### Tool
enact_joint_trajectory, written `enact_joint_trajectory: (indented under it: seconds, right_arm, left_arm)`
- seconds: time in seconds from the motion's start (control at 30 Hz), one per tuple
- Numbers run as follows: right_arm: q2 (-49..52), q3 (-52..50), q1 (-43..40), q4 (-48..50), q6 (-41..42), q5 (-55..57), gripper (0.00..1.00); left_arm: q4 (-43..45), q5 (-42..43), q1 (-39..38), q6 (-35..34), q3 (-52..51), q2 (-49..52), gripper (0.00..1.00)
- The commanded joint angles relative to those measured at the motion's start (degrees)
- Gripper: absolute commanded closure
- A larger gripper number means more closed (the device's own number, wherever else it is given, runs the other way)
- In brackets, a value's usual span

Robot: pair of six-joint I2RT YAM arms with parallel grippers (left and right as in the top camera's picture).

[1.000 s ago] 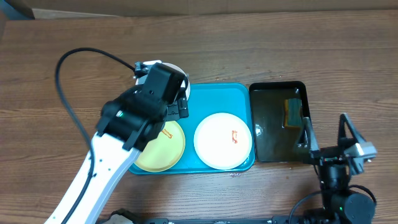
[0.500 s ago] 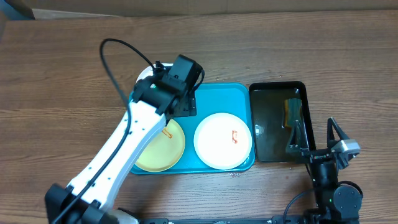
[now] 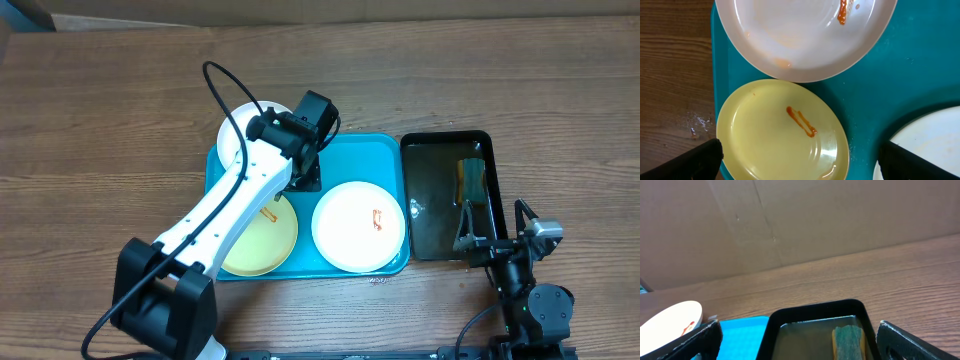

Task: Clean dirty plates on tray and stack at the side

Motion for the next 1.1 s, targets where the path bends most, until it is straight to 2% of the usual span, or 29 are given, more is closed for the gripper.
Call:
enact_joint_trajectory:
  seconds: [0.0, 0.8, 0.97, 1.07]
  right_arm:
    - [-0.57, -0.61, -0.44, 0.35, -0.68, -0.31, 0.0]
    - [-0.57, -0.61, -0.44, 0.35, -0.66, -0.31, 0.0]
    - [-0.57, -0.61, -0.44, 0.35, -0.66, -0.31, 0.0]
    - [-0.57, -0.61, -0.44, 0.35, -0.66, -0.31, 0.0]
  left_arm:
    - [0.07, -0.94, 0.28, -0.68, -0.04, 1.53, 0.0]
    - [0.87, -0.9, 0.24, -0.68, -0.09, 2.62, 0.0]
    - [0.44, -0.92, -0.68, -0.2, -0.09, -2.21, 0.0]
    - [3.21, -0.94, -0.9, -0.31, -0.09, -8.2, 0.0]
